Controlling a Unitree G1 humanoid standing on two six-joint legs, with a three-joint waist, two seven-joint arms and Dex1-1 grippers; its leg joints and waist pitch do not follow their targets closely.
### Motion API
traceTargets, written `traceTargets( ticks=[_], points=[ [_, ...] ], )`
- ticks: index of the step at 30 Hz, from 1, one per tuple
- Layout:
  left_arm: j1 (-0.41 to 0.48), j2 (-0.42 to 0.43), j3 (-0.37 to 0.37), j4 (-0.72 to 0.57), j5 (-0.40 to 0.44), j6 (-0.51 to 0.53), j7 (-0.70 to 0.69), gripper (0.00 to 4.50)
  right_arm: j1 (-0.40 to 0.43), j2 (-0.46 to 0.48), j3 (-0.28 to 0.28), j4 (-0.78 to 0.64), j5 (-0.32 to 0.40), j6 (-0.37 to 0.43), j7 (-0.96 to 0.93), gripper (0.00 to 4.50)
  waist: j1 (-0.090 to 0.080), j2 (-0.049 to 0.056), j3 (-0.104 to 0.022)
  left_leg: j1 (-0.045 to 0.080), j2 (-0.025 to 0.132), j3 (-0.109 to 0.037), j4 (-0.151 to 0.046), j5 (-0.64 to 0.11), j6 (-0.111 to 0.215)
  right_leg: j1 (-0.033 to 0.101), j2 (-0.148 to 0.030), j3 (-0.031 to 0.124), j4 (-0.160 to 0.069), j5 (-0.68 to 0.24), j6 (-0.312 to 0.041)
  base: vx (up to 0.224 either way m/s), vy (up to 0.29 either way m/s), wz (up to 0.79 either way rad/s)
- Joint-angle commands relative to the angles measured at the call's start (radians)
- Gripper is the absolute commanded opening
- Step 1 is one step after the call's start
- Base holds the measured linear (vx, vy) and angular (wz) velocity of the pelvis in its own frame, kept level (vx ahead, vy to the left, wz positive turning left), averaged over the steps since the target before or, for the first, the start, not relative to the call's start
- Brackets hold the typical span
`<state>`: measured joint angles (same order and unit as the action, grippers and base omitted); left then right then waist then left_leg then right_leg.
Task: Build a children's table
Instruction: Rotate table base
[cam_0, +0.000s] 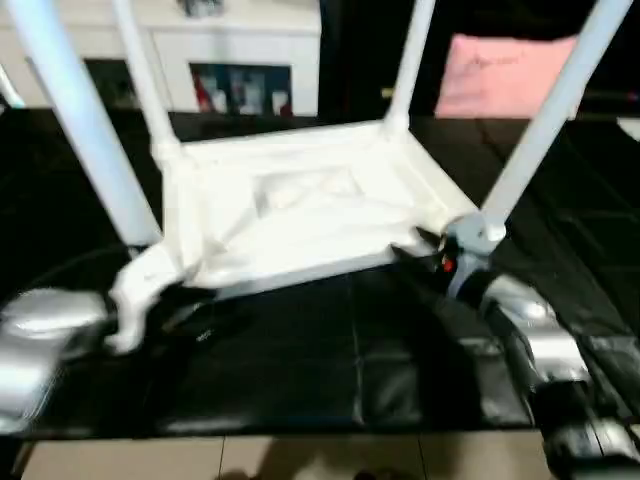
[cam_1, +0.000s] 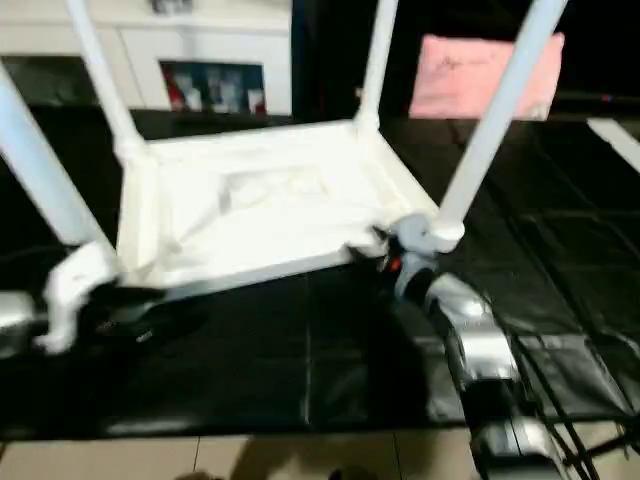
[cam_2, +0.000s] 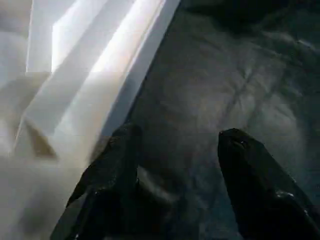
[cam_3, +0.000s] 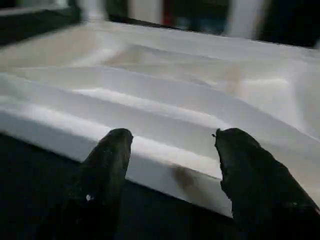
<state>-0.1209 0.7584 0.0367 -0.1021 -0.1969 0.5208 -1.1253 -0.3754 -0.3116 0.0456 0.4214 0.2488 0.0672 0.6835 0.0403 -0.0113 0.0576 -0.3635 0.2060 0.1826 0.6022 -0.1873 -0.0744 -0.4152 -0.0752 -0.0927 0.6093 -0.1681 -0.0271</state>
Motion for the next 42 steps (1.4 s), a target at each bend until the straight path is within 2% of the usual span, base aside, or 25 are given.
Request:
traceTargets(
  ticks=[1,3,4,7,8,10,11,13,14,15,16,17,19,21,22,23,25,26,30,31,35,36,37,38,42],
  points=[
    [0.013,0.022,0.017,-0.048,-0.03,0.039,-0.016,2.72,0.031,-0.026,0.003,-0.07,0.026,0.039,0.038,2.98,-0.003,0.012,-0.054,0.02,0.026,-0.01,-0.083,-0.327,0.019,0.04,-0.051,0.054,-0.085,-0.386,-0.156,0.0,0.0,0.0],
    [0.072,0.087,0.066,-0.087,-0.071,0.098,-0.042,2.72,0.091,-0.049,0.02,-0.16,0.04,0.086,0.076,2.98,-0.002,0.007,-0.054,0.013,0.024,-0.012,-0.083,-0.322,0.017,0.048,-0.056,0.057,-0.085,-0.4,-0.143,0.0,0.0,0.0],
    [0.076,0.092,0.07,-0.086,-0.072,0.099,-0.045,2.72,0.094,-0.05,0.021,-0.164,0.041,0.089,0.078,2.98,-0.003,0.006,-0.053,0.011,0.023,-0.011,-0.084,-0.317,0.02,0.048,-0.055,0.058,-0.086,-0.405,-0.138,0.0,0.0,0.0],
    [0.115,0.155,0.126,-0.043,-0.068,0.102,-0.071,2.72,0.118,-0.06,0.033,-0.202,0.039,0.128,0.083,2.98,-0.01,0.001,-0.047,0.011,0.016,-0.014,-0.082,-0.334,0.026,0.044,-0.055,0.054,-0.1,-0.51,-0.101,0.0,0.0,0.0],
    [0.115,0.177,0.152,0.005,-0.048,0.084,-0.063,2.72,0.12,-0.063,0.039,-0.203,0.028,0.146,0.074,2.98,-0.012,-0.002,-0.046,0.019,0.016,-0.015,-0.08,-0.346,0.02,0.037,-0.056,0.052,-0.108,-0.559,-0.083,0.0,0.0,0.0],
    [0.096,0.194,0.176,0.072,-0.023,0.054,-0.037,2.72,0.117,-0.068,0.046,-0.194,0.009,0.165,0.063,2.98,-0.011,0.0,-0.044,0.021,0.015,-0.017,-0.08,-0.357,0.018,0.034,-0.056,0.051,-0.112,-0.586,-0.072,0.0,0.0,0.0],
    [0.065,0.202,0.199,0.131,-0.008,0.016,0.003,2.72,0.113,-0.076,0.056,-0.182,-0.023,0.179,0.046,2.98,-0.013,-0.001,-0.042,0.029,0.011,-0.019,-0.078,-0.377,0.011,0.029,-0.053,0.048,-0.119,-0.62,-0.053,0.0,0.0,0.0],
    [0.048,0.201,0.207,0.15,-0.009,0.001,0.023,2.72,0.112,-0.08,0.06,-0.177,-0.039,0.184,0.038,2.98,-0.012,0.002,-0.043,0.03,0.012,-0.022,-0.079,-0.387,0.003,0.031,-0.054,0.046,-0.119,-0.626,-0.049,0.0,0.0,0.0],
    [-0.006,0.187,0.214,0.187,-0.018,-0.027,0.059,2.72,0.101,-0.079,0.068,-0.15,-0.071,0.189,0.006,2.98,-0.008,0.007,-0.043,0.039,0.016,-0.024,-0.082,-0.399,-0.003,0.026,-0.054,0.047,-0.119,-0.594,-0.065,0.0,0.0,0.0],
    [-0.006,0.187,0.214,0.187,-0.018,-0.027,0.059,2.72,0.101,-0.079,0.068,-0.15,-0.071,0.189,0.006,2.98,-0.006,0.007,-0.044,0.042,0.018,-0.024,-0.082,-0.405,-0.006,0.025,-0.054,0.048,-0.117,-0.575,-0.077,0.0,0.0,0.0],
    [-0.025,0.176,0.213,0.194,-0.03,-0.034,0.061,2.72,0.094,-0.074,0.067,-0.14,-0.077,0.193,-0.009,2.98,-0.006,0.007,-0.044,0.041,0.02,-0.025,-0.084,-0.407,-0.009,0.028,-0.055,0.048,-0.113,-0.552,-0.086,0.0,0.0,0.0],
    [-0.061,0.147,0.202,0.201,-0.045,-0.043,0.061,2.72,0.078,-0.064,0.062,-0.123,-0.087,0.208,-0.045,2.98,-0.006,0.007,-0.048,0.033,0.025,-0.028,-0.089,-0.398,-0.017,0.038,-0.058,0.051,-0.101,-0.477,-0.113,0.0,0.0,0.0],
    [-0.084,0.124,0.191,0.209,-0.05,-0.05,0.063,2.72,0.065,-0.055,0.058,-0.106,-0.095,0.215,-0.073,2.98,-0.006,0.005,-0.05,0.035,0.025,-0.026,-0.089,-0.386,-0.023,0.038,-0.058,0.053,-0.094,-0.427,-0.137,0.0,0.0,0.0],
    [-0.111,0.094,0.183,0.223,-0.061,-0.06,0.065,2.72,0.054,-0.046,0.055,-0.088,-0.101,0.219,-0.097,2.98,-0.006,0.002,-0.055,0.026,0.022,-0.022,-0.087,-0.339,-0.021,0.047,-0.06,0.057,-0.084,-0.357,-0.163,0.0,0.0,0.0],
    [-0.126,0.078,0.179,0.231,-0.068,-0.065,0.065,2.72,0.048,-0.041,0.054,-0.079,-0.104,0.221,-0.108,2.98,-0.004,0.002,-0.055,0.027,0.021,-0.02,-0.086,-0.333,-0.02,0.046,-0.06,0.058,-0.084,-0.35,-0.168,0.0,0.0,0.0],
    [-0.148,0.057,0.169,0.247,-0.071,-0.077,0.064,2.72,0.039,-0.033,0.052,-0.063,-0.113,0.219,-0.126,2.98,0.0,0.003,-0.055,0.031,0.019,-0.016,-0.082,-0.328,-0.019,0.044,-0.061,0.06,-0.086,-0.35,-0.171,0.0,0.0,0.0],
    [-0.177,0.028,0.157,0.272,-0.077,-0.092,0.068,2.72,0.025,-0.02,0.052,-0.034,-0.127,0.213,-0.152,2.98,0.004,0.005,-0.057,0.023,0.02,-0.018,-0.083,-0.309,-0.02,0.052,-0.063,0.059,-0.082,-0.339,-0.17,0.0,0.0,0.0],
    [-0.177,0.028,0.157,0.272,-0.077,-0.092,0.068,2.72,0.025,-0.02,0.052,-0.034,-0.127,0.213,-0.152,2.98,0.005,0.004,-0.055,0.027,0.018,-0.017,-0.082,-0.318,-0.022,0.048,-0.06,0.058,-0.085,-0.355,-0.169,0.0,0.0,0.0],
    [-0.241,-0.053,0.138,0.313,-0.143,-0.09,0.03,2.72,-0.031,0.024,0.057,0.082,-0.159,0.188,-0.219,2.98,0.01,0.007,-0.058,0.027,0.02,-0.019,-0.082,-0.32,-0.037,0.051,-0.063,0.058,-0.082,-0.349,-0.176,0.0,0.0,0.0],
    [-0.239,-0.062,0.131,0.298,-0.165,-0.072,0.003,2.72,-0.042,0.032,0.06,0.103,-0.165,0.182,-0.229,2.98,0.01,0.003,-0.058,0.025,0.021,-0.019,-0.084,-0.323,-0.039,0.053,-0.064,0.057,-0.081,-0.35,-0.176,0.0,0.0,0.0],
    [-0.236,-0.071,0.123,0.284,-0.177,-0.056,-0.014,2.72,-0.051,0.038,0.063,0.119,-0.169,0.179,-0.238,2.98,0.008,0.0,-0.06,0.021,0.021,-0.017,-0.083,-0.297,-0.035,0.058,-0.062,0.059,-0.075,-0.311,-0.178,0.0,0.0,0.0],
    [-0.233,-0.073,0.109,0.284,-0.174,-0.04,-0.024,2.72,-0.056,0.04,0.063,0.126,-0.169,0.179,-0.244,2.98,0.006,-0.008,-0.061,0.019,0.02,-0.016,-0.082,-0.278,-0.029,0.06,-0.061,0.06,-0.075,-0.298,-0.179,0.0,0.0,0.0],
    [-0.233,-0.073,0.109,0.284,-0.174,-0.04,-0.024,2.72,-0.056,0.04,0.063,0.126,-0.169,0.179,-0.244,2.98,0.006,-0.005,-0.061,0.019,0.02,-0.015,-0.082,-0.268,-0.027,0.061,-0.062,0.06,-0.072,-0.293,-0.181,0.0,0.0,0.0],
    [-0.232,-0.074,0.098,0.288,-0.171,-0.03,-0.028,3.06,-0.058,0.041,0.061,0.131,-0.17,0.179,-0.246,2.98,0.004,-0.005,-0.061,0.019,0.02,-0.015,-0.081,-0.259,-0.025,0.06,-0.061,0.06,-0.073,-0.295,-0.179,0.0,0.0,0.0],
    [-0.229,-0.08,0.079,0.28,-0.18,-0.007,-0.046,3.23,-0.065,0.041,0.056,0.149,-0.177,0.171,-0.249,2.98,0.001,-0.004,-0.059,0.022,0.021,-0.015,-0.082,-0.27,-0.023,0.057,-0.061,0.059,-0.076,-0.322,-0.177,0.0,0.0,0.0]
  ],
)
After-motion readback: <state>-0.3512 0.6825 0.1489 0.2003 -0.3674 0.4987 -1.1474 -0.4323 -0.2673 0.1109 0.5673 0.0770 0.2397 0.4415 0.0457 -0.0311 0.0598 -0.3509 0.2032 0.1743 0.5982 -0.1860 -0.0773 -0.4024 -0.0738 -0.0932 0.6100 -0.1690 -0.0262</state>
